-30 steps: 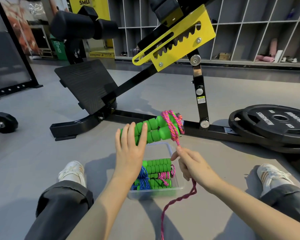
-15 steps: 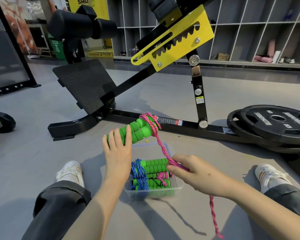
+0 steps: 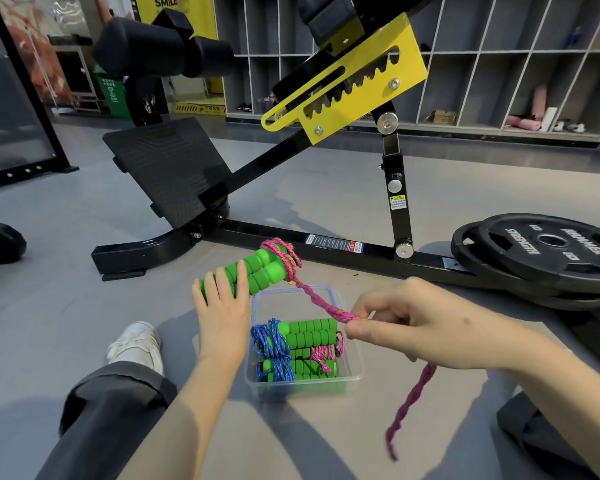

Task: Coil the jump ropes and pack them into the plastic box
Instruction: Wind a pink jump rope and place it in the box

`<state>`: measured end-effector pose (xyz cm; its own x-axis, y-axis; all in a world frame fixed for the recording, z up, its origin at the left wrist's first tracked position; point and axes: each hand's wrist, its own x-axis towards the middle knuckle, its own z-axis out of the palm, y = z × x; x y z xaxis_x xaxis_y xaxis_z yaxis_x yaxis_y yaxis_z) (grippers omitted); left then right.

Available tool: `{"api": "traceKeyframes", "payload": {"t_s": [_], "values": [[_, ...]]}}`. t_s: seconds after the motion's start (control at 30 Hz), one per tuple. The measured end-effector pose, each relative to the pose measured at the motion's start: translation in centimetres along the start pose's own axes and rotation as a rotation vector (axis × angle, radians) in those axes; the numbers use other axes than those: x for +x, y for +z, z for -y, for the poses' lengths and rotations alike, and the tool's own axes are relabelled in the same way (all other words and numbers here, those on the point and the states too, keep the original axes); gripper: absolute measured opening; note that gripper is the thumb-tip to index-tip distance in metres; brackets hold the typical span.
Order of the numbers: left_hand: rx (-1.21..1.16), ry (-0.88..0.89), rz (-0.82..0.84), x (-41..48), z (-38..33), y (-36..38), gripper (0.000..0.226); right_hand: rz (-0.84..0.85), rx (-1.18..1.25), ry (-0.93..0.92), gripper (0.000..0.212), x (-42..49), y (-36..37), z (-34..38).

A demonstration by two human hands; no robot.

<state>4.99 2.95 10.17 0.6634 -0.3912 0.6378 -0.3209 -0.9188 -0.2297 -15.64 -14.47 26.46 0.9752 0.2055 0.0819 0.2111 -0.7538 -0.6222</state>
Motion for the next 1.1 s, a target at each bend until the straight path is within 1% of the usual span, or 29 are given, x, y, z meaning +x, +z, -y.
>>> {"api": "traceKeyframes", "payload": {"t_s": [0.07, 0.13, 0.2, 0.27, 0.3, 0.33, 0.37, 0.4, 0.43, 0.47, 0.5, 0.57, 0.63, 0.7, 0.77, 0.87, 0.97, 1.03, 1.1], "values": [[0.017, 0.024, -0.009, 0.0, -0.1, 0.0, 0.084, -0.021, -0.006, -0.038, 0.040, 0.0, -0.5, 0.2], [0.030, 0.077, -0.037, 0.0, -0.3, -0.1, 0.088, -0.082, 0.011, -0.093, 0.040, 0.3, -1.0, 0.3], [-0.001, 0.148, -0.103, -0.1, -0.5, -0.4, 0.082, -0.155, 0.027, -0.122, 0.036, 1.0, -1.6, 0.2], [-0.031, 0.224, -0.158, -0.3, -0.9, -0.4, 0.082, -0.194, 0.001, -0.134, 0.037, 1.9, -2.2, 0.2], [-0.029, 0.267, -0.172, -0.4, -1.1, -0.4, 0.084, -0.204, -0.023, -0.132, 0.040, 2.4, -2.5, 0.1], [-0.027, 0.307, -0.185, -0.4, -1.4, -0.3, 0.092, -0.216, -0.041, -0.130, 0.042, 2.9, -2.8, 0.1], [-0.030, 0.338, -0.193, -0.4, -1.6, -0.2, 0.102, -0.231, -0.056, -0.131, 0.040, 3.2, -3.1, 0.1], [-0.039, 0.359, -0.203, -0.4, -1.9, -0.3, 0.108, -0.254, -0.075, -0.133, 0.036, 3.5, -3.4, 0.1], [-0.051, 0.380, -0.225, -0.4, -2.1, -0.5, 0.105, -0.285, -0.099, -0.134, 0.031, 3.9, -3.7, 0.0], [-0.072, 0.404, -0.261, -0.4, -2.3, -0.8, 0.096, -0.321, -0.120, -0.128, 0.029, 4.2, -4.0, -0.1], [-0.099, 0.423, -0.296, -0.4, -2.4, -1.0, 0.086, -0.358, -0.133, -0.116, 0.029, 4.5, -4.4, -0.5], [-0.153, 0.458, -0.356, -0.2, -2.6, -1.4, 0.077, -0.425, -0.131, -0.086, 0.031, 5.1, -4.9, -1.4], [-0.189, 0.470, -0.423, -0.2, -2.8, -1.8, 0.071, -0.458, -0.114, -0.048, 0.032, 5.6, -5.2, -2.6], [-0.235, 0.472, -0.489, -0.1, -2.9, -2.3, 0.059, -0.473, -0.085, -0.009, 0.033, 6.0, -5.2, -3.8], [-0.285, 0.478, -0.520, 0.0, -3.0, -3.0, 0.052, -0.484, -0.038, 0.032, 0.033, 6.1, -5.0, -4.9], [-0.349, 0.484, -0.547, 0.3, -3.1, -4.1, 0.048, -0.503, 0.077, 0.102, 0.032, 6.3, -4.6, -6.6], [-0.399, 0.477, -0.587, 0.4, -3.4, -5.1, 0.047, -0.516, 0.267, 0.185, 0.033, 6.5, -3.5, -8.3], [-0.429, 0.455, -0.612, 0.4, -3.6, -5.5, 0.043, -0.519, 0.379, 0.238, 0.033, 6.5, -2.4, -9.2], [-0.447, 0.408, -0.628, 0.6, -3.6, -5.8, 0.043, -0.527, 0.519, 0.270, 0.028, 6.2, -1.0, -10.1]]}}
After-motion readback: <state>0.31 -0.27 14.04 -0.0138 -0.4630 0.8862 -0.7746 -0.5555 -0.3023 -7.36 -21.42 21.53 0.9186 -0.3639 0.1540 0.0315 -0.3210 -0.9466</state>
